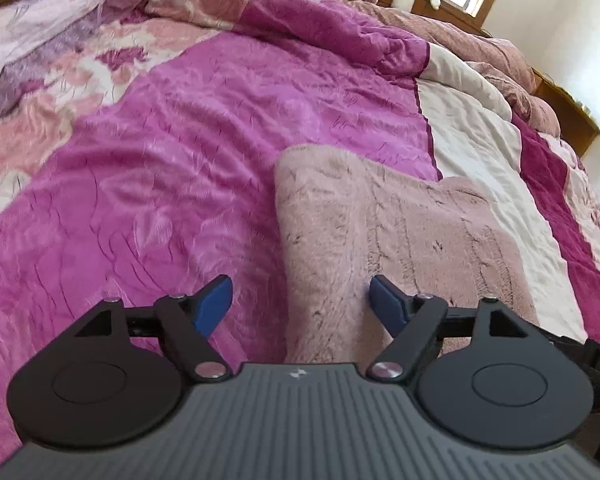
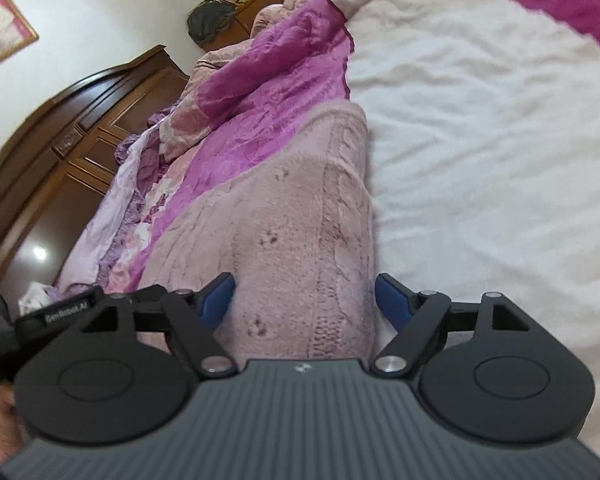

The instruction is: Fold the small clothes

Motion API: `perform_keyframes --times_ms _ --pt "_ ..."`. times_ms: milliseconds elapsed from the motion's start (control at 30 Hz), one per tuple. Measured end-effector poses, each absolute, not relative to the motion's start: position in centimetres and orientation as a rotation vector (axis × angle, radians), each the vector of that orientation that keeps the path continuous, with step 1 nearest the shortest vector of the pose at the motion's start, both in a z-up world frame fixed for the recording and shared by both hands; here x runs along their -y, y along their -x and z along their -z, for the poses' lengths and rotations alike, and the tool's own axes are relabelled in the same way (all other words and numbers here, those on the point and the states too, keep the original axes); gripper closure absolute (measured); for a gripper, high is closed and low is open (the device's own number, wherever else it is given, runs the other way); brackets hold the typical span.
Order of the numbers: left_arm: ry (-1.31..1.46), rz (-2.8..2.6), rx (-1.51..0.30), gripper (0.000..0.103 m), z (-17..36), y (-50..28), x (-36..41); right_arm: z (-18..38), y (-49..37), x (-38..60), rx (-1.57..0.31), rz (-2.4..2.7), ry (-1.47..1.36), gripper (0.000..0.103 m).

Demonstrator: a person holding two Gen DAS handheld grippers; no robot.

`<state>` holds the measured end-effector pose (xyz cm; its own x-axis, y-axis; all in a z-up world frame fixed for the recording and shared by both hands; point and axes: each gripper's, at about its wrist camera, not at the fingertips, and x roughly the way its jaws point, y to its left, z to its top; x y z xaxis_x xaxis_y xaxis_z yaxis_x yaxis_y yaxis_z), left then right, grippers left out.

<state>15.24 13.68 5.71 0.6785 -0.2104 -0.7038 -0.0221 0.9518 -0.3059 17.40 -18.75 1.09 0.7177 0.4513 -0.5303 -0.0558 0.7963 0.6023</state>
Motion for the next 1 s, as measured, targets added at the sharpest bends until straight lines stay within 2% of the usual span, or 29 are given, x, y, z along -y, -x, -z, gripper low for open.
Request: perform_keyframes --times_ms 200,267,400,500,733,1000 --pt "0.527 0.233 -0.891 0.019 -3.3 -16.1 -14.0 -0.1 -19.3 17.9 -0.754 -0.369 -0.607 0.02" --pt "0.607 0.307 -0.886 0.021 -2.7 -16.2 -13.8 0.0 -20.2 17.7 -0.767 -0.4 -0.62 0.024" --pt "0.574 0.311 -0.848 0.049 -3.0 -15.6 -12.5 -1.2 -20.9 17.7 -0.776 -0.417 -0.635 0.048" --pt "0.602 0.322 -0.825 0.056 -3.9 -15.0 -12.5 -3.1 -20.4 18.1 -0.743 -0.444 -0.625 0.053" --pt "0.591 0.407 -0.788 0.057 -7.8 -12.4 -9.7 -8.0 -16.7 21.0 -0.665 -0.453 -0.622 0.054" --pt "0.527 0.5 -0.778 0.063 -9.6 -6.7 -3.5 -8.1 -9.3 27.6 -0.644 -0.363 -0.649 0.054"
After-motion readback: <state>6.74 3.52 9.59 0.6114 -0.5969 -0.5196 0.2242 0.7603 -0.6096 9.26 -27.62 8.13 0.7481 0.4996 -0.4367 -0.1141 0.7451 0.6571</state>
